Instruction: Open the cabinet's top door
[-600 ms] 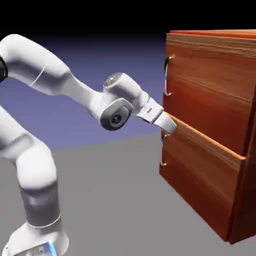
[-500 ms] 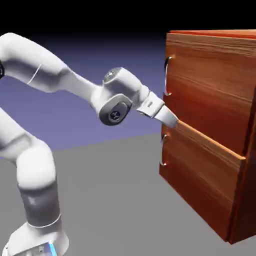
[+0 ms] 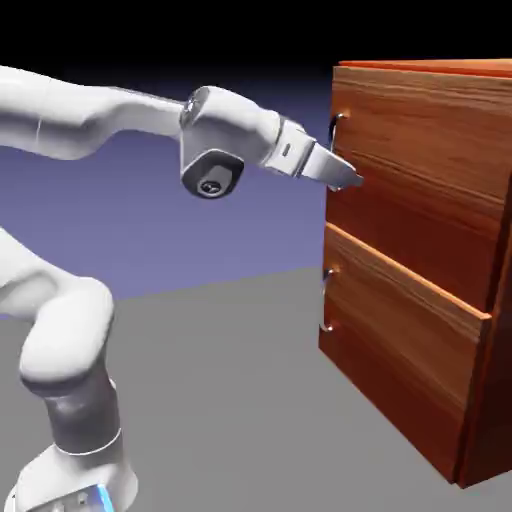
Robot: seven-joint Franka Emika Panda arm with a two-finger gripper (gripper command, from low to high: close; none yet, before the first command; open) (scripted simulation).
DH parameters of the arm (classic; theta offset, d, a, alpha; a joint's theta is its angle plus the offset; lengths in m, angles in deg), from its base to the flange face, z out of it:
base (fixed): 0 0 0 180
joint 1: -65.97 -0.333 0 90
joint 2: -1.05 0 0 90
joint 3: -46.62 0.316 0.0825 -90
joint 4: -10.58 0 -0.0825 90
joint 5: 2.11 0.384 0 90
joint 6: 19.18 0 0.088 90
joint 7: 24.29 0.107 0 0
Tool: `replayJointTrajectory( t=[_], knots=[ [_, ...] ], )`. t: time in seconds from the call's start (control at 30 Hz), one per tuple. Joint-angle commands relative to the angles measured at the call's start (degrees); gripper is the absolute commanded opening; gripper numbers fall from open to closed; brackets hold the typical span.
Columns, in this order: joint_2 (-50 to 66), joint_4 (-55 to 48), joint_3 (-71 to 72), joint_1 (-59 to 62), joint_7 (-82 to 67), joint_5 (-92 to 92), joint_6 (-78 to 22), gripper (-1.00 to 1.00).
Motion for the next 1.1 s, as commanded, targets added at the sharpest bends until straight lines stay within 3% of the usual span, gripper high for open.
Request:
replayJointTrajectory(
  t=[0.0,1.07],
  knots=[
    [-0.51,-0.60,1.16,0.97,-1.50,2.50,0.02,0.00],
    [-16.92,-19.76,38.34,31.89,-49.48,82.25,0.61,0.00]
  ],
)
